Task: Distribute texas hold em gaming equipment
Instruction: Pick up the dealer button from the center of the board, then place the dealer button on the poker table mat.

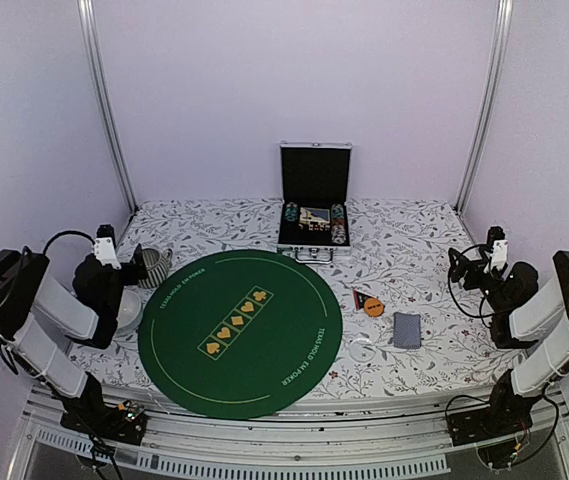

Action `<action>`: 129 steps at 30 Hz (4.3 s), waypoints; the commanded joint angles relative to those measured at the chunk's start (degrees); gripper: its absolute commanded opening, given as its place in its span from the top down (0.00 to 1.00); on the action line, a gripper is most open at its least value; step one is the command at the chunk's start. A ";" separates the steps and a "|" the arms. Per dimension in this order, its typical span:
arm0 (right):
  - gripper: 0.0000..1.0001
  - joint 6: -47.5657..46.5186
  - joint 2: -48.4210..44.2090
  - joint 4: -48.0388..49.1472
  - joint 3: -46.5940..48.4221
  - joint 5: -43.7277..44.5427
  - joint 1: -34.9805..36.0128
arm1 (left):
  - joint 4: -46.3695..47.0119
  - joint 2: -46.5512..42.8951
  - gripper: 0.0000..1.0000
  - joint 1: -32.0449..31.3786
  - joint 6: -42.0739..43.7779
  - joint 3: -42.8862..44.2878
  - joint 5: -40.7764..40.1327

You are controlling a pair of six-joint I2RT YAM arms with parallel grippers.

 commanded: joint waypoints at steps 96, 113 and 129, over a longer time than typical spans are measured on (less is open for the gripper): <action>0.65 13.37 25.10 -132.51 88.41 21.30 61.41 | -89.80 -37.62 0.02 -34.82 -0.23 29.34 6.51; 0.70 10.17 38.37 -135.06 98.31 20.91 62.21 | -88.61 -38.55 0.02 -32.49 -0.46 28.59 3.75; 0.70 10.36 43.34 -141.84 96.74 18.65 68.80 | -88.04 -37.67 0.02 -30.36 -0.55 28.36 4.56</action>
